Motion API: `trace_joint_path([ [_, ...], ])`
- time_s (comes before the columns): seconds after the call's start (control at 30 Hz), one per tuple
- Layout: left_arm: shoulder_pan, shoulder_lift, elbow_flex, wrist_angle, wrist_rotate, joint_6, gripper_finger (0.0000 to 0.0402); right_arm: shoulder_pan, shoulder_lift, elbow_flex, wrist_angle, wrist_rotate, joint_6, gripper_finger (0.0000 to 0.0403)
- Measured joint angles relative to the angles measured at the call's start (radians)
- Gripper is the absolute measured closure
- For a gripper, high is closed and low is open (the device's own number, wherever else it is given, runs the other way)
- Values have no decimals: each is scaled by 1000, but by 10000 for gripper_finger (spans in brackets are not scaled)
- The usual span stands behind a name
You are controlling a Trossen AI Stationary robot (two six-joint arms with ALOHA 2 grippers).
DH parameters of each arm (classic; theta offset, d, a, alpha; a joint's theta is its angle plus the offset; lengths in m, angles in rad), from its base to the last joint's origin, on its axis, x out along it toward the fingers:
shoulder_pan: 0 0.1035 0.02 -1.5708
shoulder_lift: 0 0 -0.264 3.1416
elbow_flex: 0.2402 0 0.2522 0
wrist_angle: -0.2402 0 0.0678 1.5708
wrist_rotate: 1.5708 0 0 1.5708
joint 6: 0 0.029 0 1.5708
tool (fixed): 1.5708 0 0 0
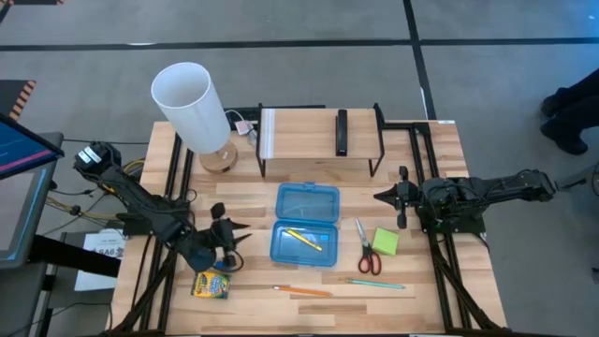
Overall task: Pack school essentials
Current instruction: Put the green sticky note into the blue supply box
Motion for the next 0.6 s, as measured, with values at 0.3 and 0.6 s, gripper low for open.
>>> trace_joint_path([
  [0.3, 199, -7, 0, 318, 378, 414, 331, 0, 0, 0, 0, 0, 0, 376],
  [0.6, 389, -6, -12, 422, 712, 529, 377, 0, 0, 0, 0, 0, 0, 375],
])
